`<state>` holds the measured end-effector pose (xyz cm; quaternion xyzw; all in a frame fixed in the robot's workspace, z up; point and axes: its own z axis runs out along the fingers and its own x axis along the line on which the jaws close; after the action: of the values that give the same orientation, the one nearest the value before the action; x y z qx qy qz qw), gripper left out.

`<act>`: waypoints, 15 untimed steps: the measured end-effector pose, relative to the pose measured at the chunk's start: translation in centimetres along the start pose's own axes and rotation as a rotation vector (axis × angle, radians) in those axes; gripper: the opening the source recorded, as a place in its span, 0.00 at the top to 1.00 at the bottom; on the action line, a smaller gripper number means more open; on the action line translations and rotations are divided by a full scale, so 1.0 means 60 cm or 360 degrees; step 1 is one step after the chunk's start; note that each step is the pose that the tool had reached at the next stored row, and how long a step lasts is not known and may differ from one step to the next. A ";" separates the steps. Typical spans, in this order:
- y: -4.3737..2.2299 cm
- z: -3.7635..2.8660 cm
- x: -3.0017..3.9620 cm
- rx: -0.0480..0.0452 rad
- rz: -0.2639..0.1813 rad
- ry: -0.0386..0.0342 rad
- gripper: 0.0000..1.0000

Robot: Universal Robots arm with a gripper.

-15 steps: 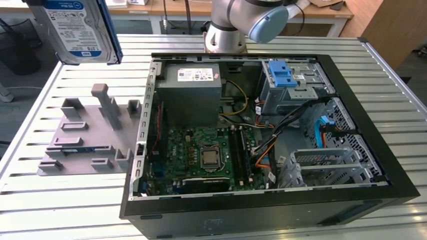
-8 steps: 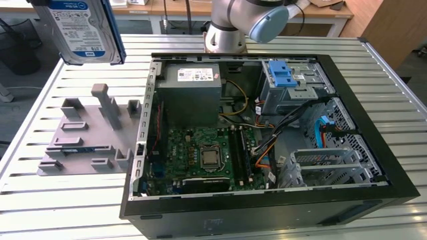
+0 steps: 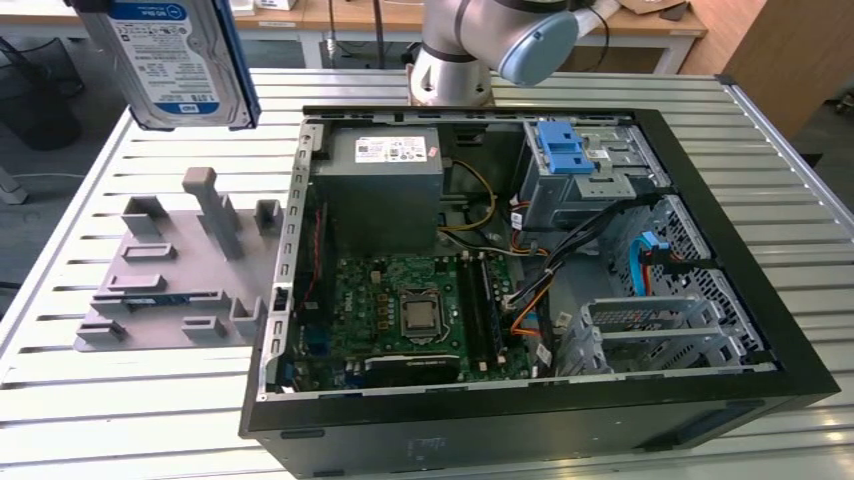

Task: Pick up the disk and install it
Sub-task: 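Pick up the disk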

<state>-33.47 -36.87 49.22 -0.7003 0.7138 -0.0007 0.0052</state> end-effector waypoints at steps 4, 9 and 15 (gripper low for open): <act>-0.007 0.000 0.000 0.0000 0.0000 0.0000 0.64; -0.013 0.000 0.000 0.0000 0.0000 0.0000 0.64; -0.021 0.000 0.000 0.0000 0.0000 0.0000 0.64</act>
<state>-32.23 -36.88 49.22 -0.7003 0.7138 -0.0007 0.0052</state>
